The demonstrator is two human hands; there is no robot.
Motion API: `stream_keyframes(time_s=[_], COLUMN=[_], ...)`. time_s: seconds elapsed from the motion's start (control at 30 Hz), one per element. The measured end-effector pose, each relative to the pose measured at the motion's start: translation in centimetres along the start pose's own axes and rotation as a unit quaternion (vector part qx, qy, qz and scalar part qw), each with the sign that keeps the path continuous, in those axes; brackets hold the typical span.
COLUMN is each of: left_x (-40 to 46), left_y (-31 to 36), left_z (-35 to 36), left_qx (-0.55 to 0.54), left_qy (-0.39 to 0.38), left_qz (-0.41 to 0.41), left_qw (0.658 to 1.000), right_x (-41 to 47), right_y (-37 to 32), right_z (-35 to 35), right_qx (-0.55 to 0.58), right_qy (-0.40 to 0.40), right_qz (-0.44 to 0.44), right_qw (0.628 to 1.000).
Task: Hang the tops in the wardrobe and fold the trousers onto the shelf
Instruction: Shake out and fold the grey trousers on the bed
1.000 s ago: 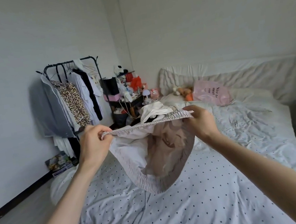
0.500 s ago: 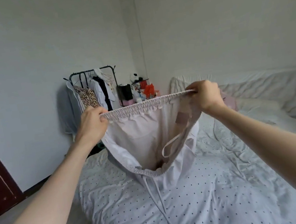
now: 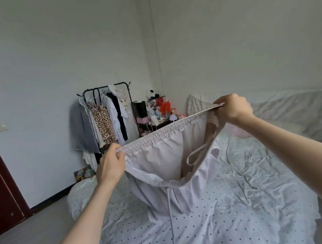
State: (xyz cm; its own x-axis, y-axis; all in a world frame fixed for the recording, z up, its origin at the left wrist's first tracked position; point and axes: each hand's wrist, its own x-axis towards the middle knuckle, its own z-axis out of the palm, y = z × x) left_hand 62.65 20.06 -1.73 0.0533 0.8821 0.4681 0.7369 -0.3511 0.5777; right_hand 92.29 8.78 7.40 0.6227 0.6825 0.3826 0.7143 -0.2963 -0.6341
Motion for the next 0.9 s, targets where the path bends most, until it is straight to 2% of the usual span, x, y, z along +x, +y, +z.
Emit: stream_keyframes(time_s=[0.2,0.27,0.33,0.4,0.43,0.53,0.73,0.9], left_x=[-1.5,-1.8,-1.3,-0.4,0.0,1.8,5.7,8.8], left_y=[-0.3,-0.6,-0.7,0.1,0.8,3.3,9.8,15.0], left_z=[0.0,-0.5,-1.2,-2.2,-2.8,-5.1,-10.6,-15.5], left_qx=[0.002,0.000,-0.025,-0.094,-0.166,-0.361,-0.472,-0.499], left_qy=[-0.076,-0.082,-0.062,-0.034,-0.025,0.000,0.113,0.200], left_qz=[0.001,-0.015,-0.032,-0.061,-0.089,-0.157,-0.046,0.027], left_qw=[0.997,0.996,0.997,0.993,0.982,0.919,0.873,0.843], right_x=[-2.3,-2.2,-1.6,-0.8,-0.4,1.0,3.8,5.5], right_y=[3.8,4.0,3.4,2.7,2.4,1.1,-4.0,-8.5], right_z=[0.7,0.9,0.8,0.3,-0.1,-2.0,-7.4,-13.0], right_qx=[-0.052,-0.001,0.114,0.216,0.247,0.330,0.452,0.485], right_qy=[-0.063,-0.075,-0.084,-0.075,-0.065,-0.016,0.082,0.179], right_qz=[0.077,0.105,0.147,0.165,0.167,0.150,0.089,-0.011], right_qw=[0.994,0.992,0.979,0.959,0.952,0.932,0.884,0.856])
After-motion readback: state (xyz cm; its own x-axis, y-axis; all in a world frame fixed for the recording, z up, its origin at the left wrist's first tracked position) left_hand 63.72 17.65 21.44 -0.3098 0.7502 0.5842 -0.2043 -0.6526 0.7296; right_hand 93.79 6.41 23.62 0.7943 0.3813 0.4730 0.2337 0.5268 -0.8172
